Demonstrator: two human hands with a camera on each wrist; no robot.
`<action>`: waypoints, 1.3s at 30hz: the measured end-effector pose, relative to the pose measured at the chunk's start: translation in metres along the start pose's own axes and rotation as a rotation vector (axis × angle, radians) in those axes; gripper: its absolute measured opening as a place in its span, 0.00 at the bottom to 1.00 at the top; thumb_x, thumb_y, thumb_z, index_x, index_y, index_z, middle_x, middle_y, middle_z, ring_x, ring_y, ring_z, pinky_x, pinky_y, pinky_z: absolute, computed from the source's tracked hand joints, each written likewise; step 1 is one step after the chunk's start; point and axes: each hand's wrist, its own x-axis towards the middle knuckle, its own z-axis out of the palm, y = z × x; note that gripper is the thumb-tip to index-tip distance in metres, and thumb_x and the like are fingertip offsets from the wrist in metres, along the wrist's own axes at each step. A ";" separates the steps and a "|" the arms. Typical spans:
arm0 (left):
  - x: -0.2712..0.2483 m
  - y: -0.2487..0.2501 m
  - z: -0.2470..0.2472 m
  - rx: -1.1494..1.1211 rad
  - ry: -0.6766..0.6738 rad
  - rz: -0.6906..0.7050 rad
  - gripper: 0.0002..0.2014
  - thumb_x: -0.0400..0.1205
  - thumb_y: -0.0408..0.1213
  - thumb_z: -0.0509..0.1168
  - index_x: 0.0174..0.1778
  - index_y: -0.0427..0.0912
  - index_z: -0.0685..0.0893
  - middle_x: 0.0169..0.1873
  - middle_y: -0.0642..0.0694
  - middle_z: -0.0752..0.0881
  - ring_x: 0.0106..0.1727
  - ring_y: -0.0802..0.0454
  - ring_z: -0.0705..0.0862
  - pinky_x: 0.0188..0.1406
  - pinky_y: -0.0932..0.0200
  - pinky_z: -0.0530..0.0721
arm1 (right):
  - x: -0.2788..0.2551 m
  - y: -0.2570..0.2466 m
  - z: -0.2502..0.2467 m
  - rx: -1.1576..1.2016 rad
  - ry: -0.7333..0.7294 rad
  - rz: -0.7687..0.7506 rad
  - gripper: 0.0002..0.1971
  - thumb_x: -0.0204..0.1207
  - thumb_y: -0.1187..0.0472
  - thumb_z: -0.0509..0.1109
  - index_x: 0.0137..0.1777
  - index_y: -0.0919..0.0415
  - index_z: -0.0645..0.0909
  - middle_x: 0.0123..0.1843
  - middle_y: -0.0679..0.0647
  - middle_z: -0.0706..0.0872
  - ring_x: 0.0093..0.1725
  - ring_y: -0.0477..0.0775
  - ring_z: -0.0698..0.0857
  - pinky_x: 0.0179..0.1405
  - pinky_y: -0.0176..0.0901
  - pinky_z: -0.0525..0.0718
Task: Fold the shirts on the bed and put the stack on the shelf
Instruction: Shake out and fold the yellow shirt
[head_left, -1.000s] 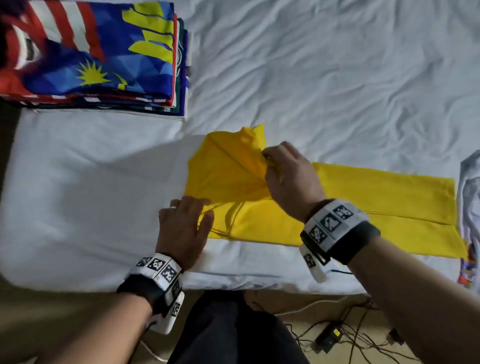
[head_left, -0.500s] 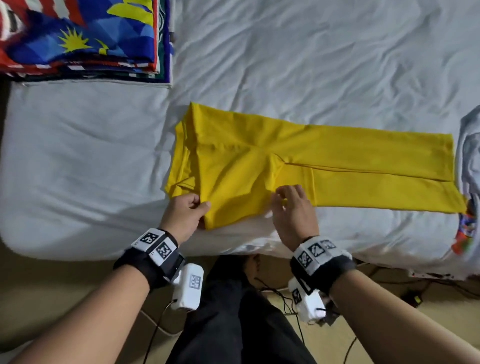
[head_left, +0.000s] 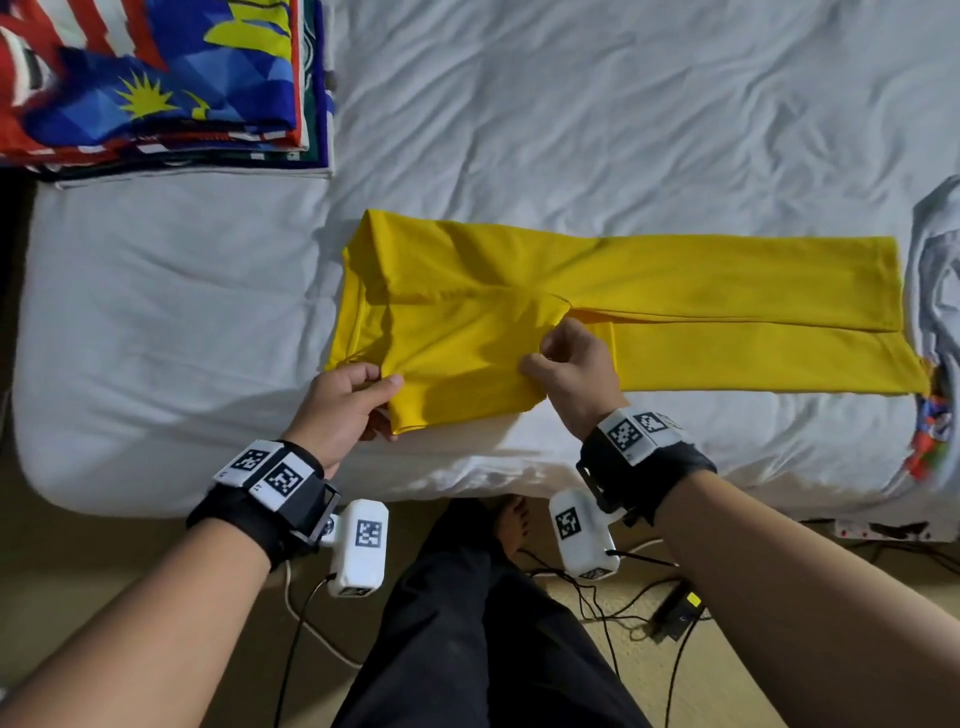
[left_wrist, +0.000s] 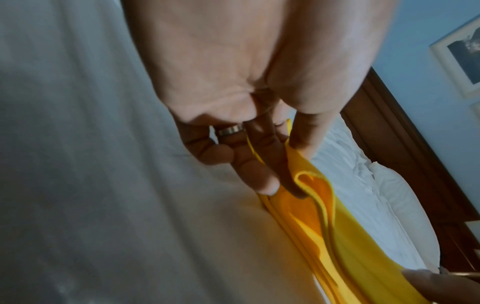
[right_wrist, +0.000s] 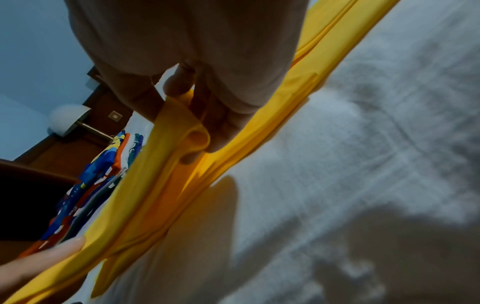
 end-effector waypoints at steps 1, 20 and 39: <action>-0.001 0.000 0.000 0.012 0.004 -0.001 0.07 0.84 0.37 0.71 0.41 0.39 0.84 0.23 0.44 0.83 0.23 0.45 0.82 0.38 0.49 0.76 | -0.001 0.002 -0.001 0.041 0.000 0.005 0.13 0.65 0.67 0.74 0.35 0.56 0.71 0.31 0.49 0.72 0.29 0.45 0.69 0.29 0.36 0.70; 0.052 0.047 -0.033 0.900 0.287 0.529 0.13 0.81 0.43 0.67 0.58 0.43 0.86 0.55 0.40 0.85 0.57 0.34 0.82 0.55 0.43 0.81 | -0.009 -0.006 0.071 -0.949 -0.317 -0.618 0.12 0.75 0.51 0.73 0.42 0.60 0.79 0.37 0.57 0.83 0.36 0.65 0.84 0.27 0.48 0.75; 0.166 0.071 -0.055 1.534 -0.207 0.559 0.48 0.79 0.75 0.51 0.89 0.52 0.45 0.89 0.51 0.41 0.89 0.43 0.44 0.81 0.33 0.53 | 0.006 -0.020 0.117 -1.153 -0.635 -0.244 0.15 0.73 0.52 0.64 0.59 0.53 0.80 0.57 0.52 0.85 0.52 0.62 0.87 0.38 0.45 0.73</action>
